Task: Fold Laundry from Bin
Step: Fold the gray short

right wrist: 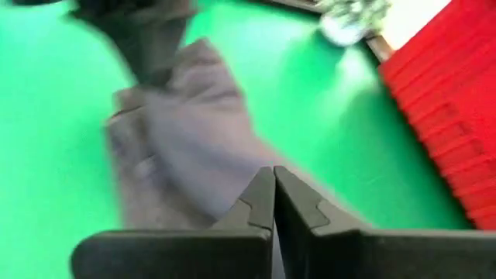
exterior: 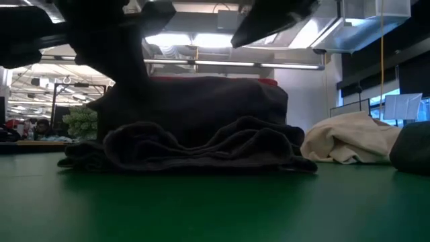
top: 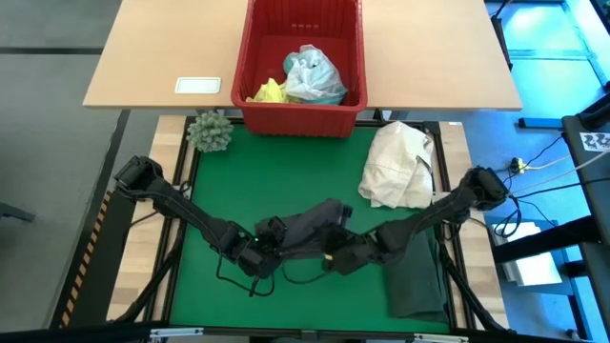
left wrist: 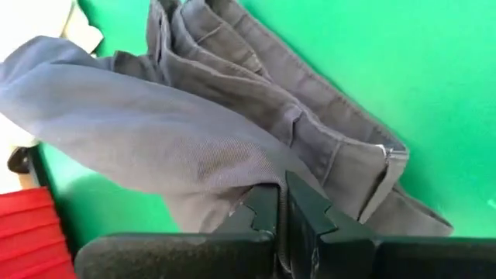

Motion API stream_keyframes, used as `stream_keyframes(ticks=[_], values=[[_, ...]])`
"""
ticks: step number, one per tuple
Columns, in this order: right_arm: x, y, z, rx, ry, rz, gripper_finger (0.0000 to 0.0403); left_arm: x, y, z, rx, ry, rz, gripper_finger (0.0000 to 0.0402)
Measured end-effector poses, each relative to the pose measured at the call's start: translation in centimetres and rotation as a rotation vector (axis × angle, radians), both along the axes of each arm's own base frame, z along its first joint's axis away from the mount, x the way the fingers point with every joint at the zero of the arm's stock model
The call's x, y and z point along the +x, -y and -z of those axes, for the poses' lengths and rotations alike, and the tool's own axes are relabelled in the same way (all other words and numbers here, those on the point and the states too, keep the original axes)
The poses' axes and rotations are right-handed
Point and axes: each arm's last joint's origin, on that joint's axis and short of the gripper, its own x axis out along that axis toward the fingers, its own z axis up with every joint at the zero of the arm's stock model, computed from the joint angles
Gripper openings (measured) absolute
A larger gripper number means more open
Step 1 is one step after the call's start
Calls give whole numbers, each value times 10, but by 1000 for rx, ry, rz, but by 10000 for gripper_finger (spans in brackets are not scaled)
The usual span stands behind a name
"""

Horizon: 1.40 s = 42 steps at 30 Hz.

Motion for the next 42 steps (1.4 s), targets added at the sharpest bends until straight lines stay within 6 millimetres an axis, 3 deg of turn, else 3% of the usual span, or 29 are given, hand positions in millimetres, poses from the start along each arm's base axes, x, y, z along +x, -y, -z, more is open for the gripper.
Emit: stream_keyframes(ticks=[9,12,15,21,27,34,42], values=[[25,59,3,84,-23,77,3,1,3,6,-53,-48,38,0],[30,69,6,168,-53,35,2,1,4,7,-66,-59,45,0],[32,67,17,257,-110,-25,2,1,4,7,-75,-64,45,0],[31,31,39,332,-152,-149,1,1,2,8,-105,-71,9,0],[30,3,67,361,-198,-154,1,3,-2,9,-127,-69,-27,1],[35,-1,94,371,-236,-108,1,3,-5,8,-180,-86,-67,52],[36,0,100,355,-241,-91,1,-13,-10,-9,-230,-103,-171,120]])
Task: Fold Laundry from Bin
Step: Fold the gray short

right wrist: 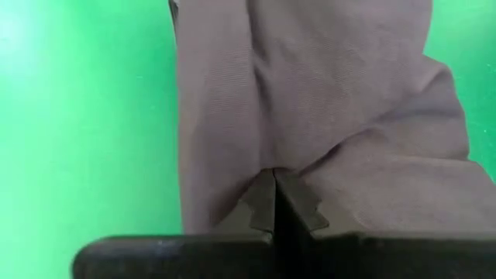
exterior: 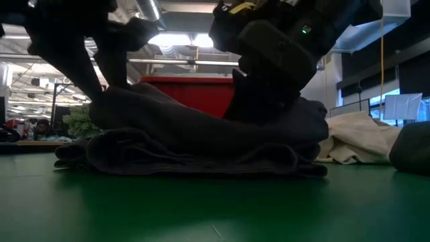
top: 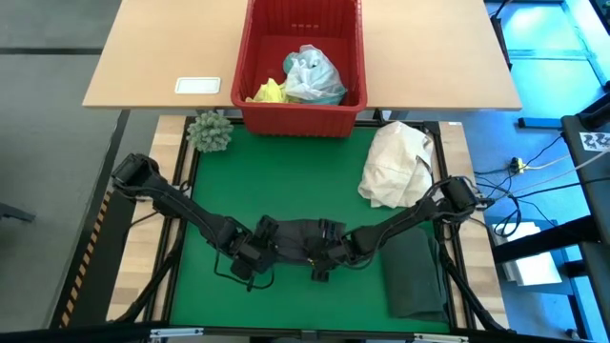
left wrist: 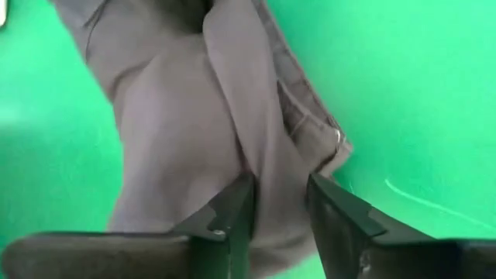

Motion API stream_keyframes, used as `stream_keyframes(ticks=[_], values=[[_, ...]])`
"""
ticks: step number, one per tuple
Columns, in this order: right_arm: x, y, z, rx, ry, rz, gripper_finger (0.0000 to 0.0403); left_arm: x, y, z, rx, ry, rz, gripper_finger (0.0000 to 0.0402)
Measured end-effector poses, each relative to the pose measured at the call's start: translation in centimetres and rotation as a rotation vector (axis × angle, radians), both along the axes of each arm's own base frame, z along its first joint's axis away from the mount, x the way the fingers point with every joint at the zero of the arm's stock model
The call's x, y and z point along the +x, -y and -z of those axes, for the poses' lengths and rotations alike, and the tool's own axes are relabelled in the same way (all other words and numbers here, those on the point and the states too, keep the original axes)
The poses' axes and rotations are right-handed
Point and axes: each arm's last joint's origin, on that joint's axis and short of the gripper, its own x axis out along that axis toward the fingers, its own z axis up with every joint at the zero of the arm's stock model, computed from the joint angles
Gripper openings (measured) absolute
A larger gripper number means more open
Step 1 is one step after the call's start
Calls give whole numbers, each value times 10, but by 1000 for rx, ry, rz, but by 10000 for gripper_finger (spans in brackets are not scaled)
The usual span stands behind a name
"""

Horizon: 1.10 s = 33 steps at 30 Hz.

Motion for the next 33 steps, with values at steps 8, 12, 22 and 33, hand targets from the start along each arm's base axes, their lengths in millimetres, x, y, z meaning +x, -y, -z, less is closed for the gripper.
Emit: stream_keyframes(ticks=[8,12,22,33], values=[[1,0,0,0,18,4,1,-13,-5,-22,-1,80,-118,137],[2,-1,0,-1,26,7,1,-13,-8,-27,44,146,-174,138],[2,0,1,-3,29,8,1,16,-30,-31,-45,315,-325,136],[2,0,1,-12,34,11,1,25,-36,23,-184,143,-449,135]])
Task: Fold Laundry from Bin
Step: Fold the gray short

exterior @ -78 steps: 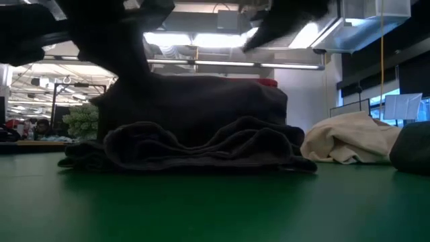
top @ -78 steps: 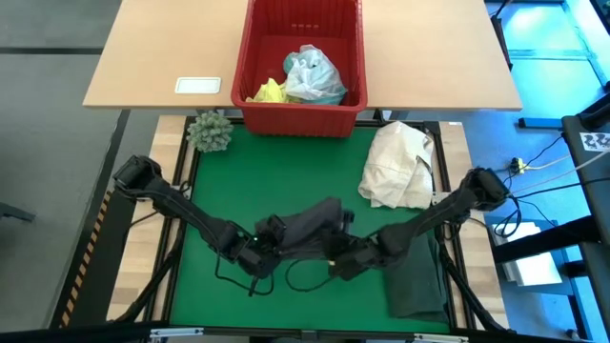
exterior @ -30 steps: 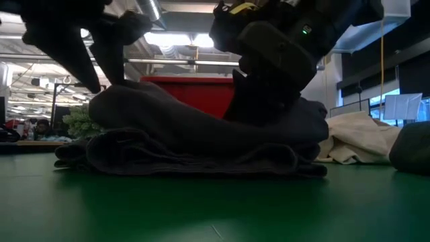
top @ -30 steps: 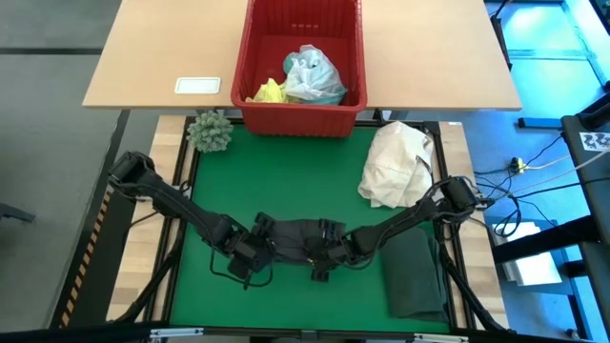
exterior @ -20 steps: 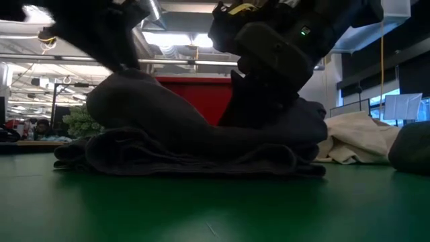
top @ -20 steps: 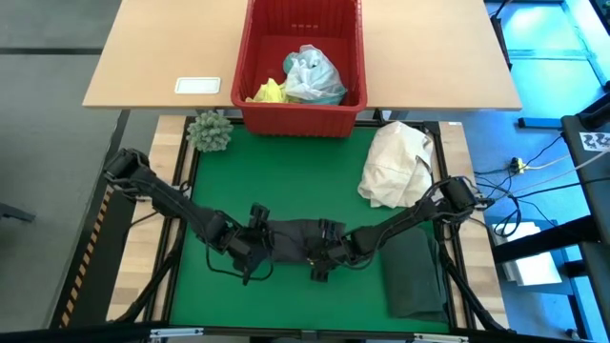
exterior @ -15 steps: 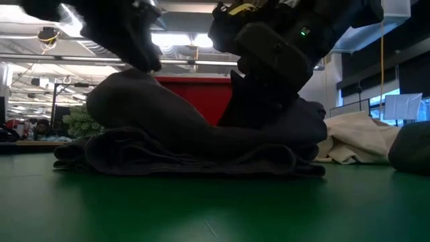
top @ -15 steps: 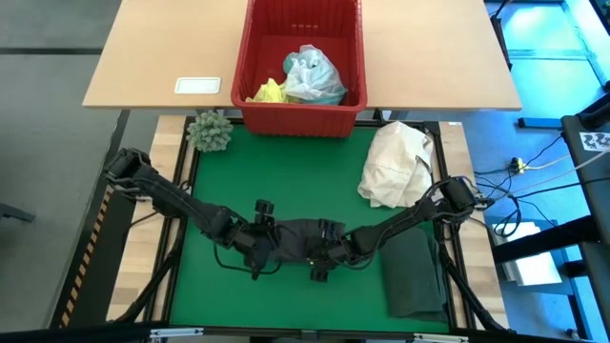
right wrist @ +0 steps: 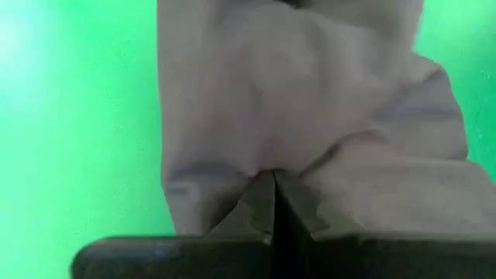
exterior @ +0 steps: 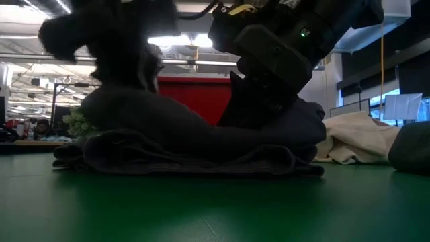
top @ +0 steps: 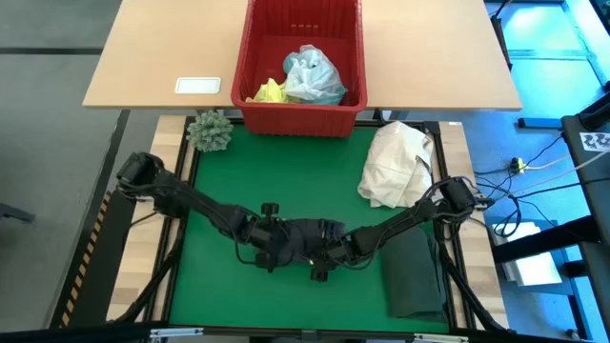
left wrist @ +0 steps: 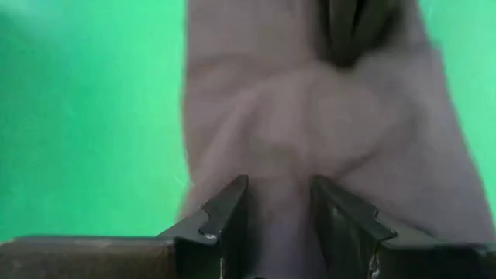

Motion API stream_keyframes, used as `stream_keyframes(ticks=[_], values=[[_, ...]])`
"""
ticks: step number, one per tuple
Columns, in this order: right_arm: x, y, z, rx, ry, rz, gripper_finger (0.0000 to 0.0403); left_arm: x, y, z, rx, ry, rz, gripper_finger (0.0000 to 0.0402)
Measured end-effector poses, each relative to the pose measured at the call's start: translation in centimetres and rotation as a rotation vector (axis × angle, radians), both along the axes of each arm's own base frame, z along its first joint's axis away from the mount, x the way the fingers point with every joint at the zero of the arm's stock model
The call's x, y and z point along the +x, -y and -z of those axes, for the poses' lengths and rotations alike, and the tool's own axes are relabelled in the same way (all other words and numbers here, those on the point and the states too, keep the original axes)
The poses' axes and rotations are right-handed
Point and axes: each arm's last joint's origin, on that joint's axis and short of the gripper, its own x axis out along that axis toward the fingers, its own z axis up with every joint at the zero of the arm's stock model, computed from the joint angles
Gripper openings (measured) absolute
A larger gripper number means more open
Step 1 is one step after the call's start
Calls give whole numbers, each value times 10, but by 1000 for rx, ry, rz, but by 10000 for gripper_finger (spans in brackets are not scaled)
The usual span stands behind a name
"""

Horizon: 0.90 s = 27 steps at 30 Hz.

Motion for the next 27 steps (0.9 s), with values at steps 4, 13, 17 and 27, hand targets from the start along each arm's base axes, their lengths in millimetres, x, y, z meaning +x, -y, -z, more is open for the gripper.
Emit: stream_keyframes(ticks=[4,13,17,27], values=[[0,0,0,0,-2,2,1,-12,-1,17,-14,-27,-59,135],[-12,-7,-39,4,75,-54,1,-17,1,25,-1,0,-64,135],[-20,-13,-63,-17,151,-49,1,-16,3,18,23,10,-48,135],[-27,-7,-72,-128,248,-13,1,-27,19,-23,87,165,-16,135]])
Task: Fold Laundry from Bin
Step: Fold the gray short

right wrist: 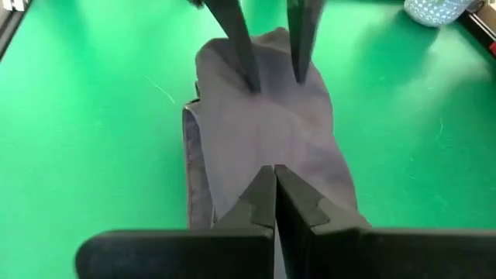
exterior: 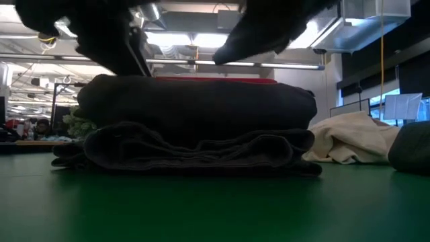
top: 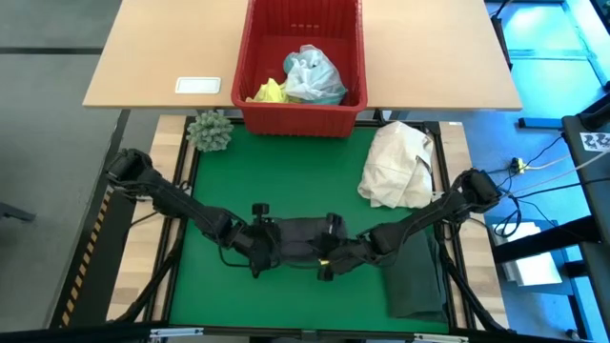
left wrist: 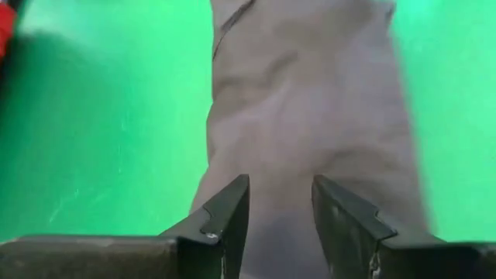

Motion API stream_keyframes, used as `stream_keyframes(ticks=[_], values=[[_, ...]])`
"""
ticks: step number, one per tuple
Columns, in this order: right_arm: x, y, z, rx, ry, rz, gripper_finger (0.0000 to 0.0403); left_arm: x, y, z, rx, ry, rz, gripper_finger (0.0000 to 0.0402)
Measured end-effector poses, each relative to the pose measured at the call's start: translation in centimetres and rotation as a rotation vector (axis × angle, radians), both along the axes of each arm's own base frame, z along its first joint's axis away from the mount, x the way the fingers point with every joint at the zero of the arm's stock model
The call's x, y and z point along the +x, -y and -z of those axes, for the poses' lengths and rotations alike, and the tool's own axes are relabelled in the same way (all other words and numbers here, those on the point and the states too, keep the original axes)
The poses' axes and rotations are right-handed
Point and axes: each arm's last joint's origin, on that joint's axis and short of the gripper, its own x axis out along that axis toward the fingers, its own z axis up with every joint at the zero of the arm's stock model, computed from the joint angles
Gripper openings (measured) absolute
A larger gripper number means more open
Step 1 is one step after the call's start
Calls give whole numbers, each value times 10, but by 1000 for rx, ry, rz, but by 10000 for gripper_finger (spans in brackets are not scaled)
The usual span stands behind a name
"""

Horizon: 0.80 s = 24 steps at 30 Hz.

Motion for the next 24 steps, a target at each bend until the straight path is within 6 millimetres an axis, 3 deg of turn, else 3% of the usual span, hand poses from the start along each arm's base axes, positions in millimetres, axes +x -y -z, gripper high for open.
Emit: stream_keyframes(ticks=[5,10,14,18,24], values=[[-24,13,23,55,135,-22,1,-9,12,5,5,111,17,117],[-61,36,49,136,322,-10,1,-13,12,25,-75,241,7,84],[-85,51,74,229,341,6,1,-23,7,46,-159,278,-10,67],[-97,54,87,259,289,-16,1,-35,1,65,-213,283,-21,64],[-97,52,90,294,253,-87,1,-45,-7,78,-226,298,-34,66]])
